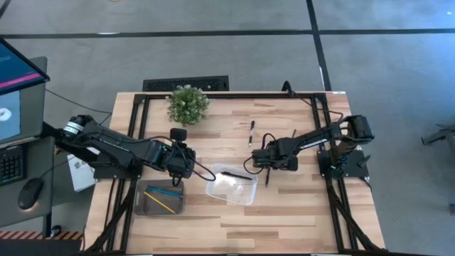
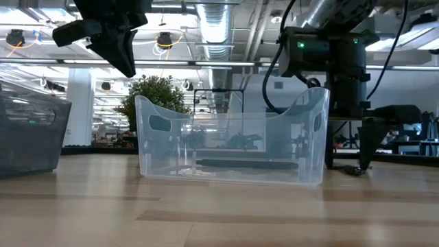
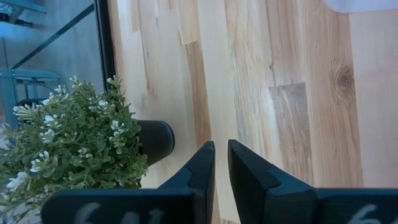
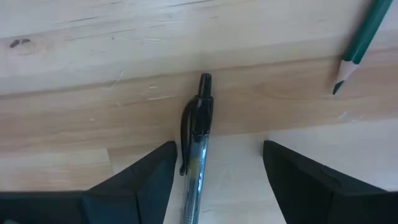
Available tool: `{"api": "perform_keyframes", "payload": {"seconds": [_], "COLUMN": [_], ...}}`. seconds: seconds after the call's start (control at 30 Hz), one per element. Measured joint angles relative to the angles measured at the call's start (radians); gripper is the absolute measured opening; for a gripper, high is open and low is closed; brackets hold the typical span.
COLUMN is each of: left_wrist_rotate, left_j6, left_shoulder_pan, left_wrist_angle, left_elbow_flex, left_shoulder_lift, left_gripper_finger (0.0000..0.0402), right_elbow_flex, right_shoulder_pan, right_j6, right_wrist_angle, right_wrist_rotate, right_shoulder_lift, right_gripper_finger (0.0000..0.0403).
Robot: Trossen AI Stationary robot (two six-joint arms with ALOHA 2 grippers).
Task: Sort pens & pencils
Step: Put the bottom black pen into the transparent bin
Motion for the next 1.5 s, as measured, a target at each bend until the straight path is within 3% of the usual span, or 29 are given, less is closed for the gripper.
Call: {"api": "perform_keyframes", "payload": {"seconds": [0.57,1.5], "left_wrist_rotate": [-0.001,0.0], "left_j6": [0.001,-0.006], "left_shoulder_pan": [0.0,0.0], "left_wrist_angle": [0.0,0.001], "left_elbow_flex": [0.0,0.0], "left_shoulder_lift": [0.0,0.0], "left_gripper_finger": [0.0036,0.0036], "right_elbow_flex": [-0.001,-0.001], "right_shoulder_pan": [-0.001,-0.001], "right_j6": [-0.014,-0.053], "right_wrist_angle": [0.002,0.008], "right_wrist_rotate": [0.015,-0.003], "right_shoulder_lift": [0.0,0.004], "right_gripper_finger": [0.0259,0.0085]}}
